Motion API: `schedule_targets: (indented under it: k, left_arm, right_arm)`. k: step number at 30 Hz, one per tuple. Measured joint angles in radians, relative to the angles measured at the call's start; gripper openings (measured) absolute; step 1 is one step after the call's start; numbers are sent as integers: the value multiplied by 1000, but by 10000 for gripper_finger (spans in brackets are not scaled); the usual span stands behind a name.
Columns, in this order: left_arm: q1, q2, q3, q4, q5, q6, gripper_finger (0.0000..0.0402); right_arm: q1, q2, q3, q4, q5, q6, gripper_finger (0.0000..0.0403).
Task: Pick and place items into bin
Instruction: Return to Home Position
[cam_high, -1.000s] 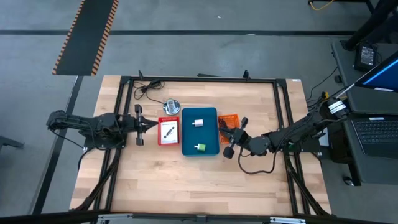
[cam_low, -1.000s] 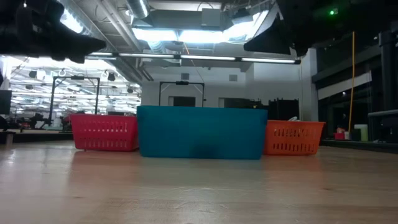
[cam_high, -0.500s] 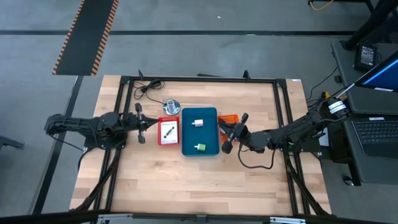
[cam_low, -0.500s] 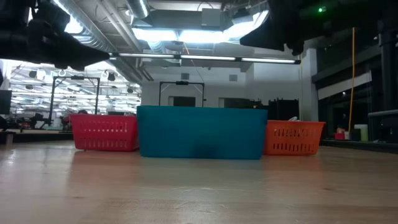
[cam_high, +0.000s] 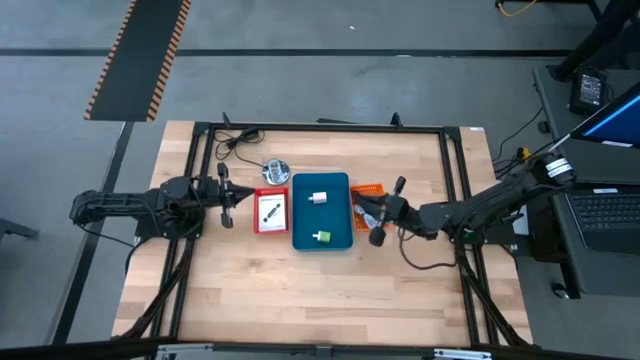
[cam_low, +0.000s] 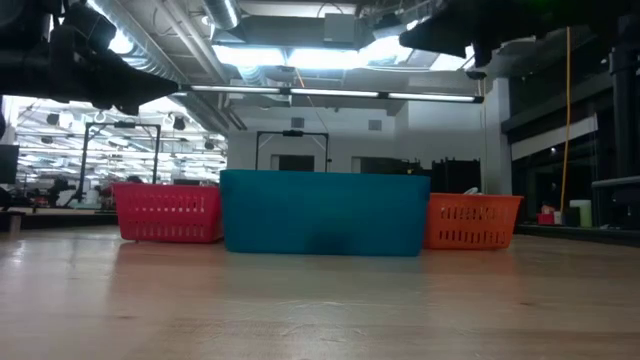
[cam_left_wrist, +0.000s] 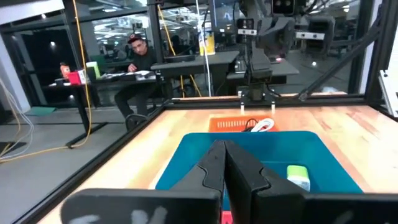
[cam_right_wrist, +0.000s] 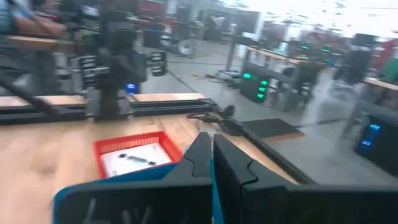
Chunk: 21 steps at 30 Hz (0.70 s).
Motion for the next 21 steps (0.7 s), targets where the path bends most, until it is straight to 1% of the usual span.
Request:
schedule_targets:
  k: [3,8,11,13,17,19,21]
  left_arm:
    - [0,0,0,0,0,-17,2]
    - [0,0,0,0,-28,-18,3]
    - [0,0,0,0,-34,-17,2]
    - [0,0,0,0,-35,-18,3]
    - [0,0,0,0,-39,-18,3]
    - [-1,0,0,0,-39,-20,2]
    - [-1,0,0,0,-39,-54,2]
  right_arm:
    - [0,-55,-101,55,-75,22,0]
    - [-1,-163,-317,302,-83,-3,0]
    - [-1,-253,-409,370,-84,-33,0]
    - [-1,-322,-447,379,-84,-57,0]
    - [-1,-441,-479,359,-96,-120,0]
    - [-1,-497,-483,324,-114,-142,0]
    - [-1,-557,-485,245,-115,-142,0]
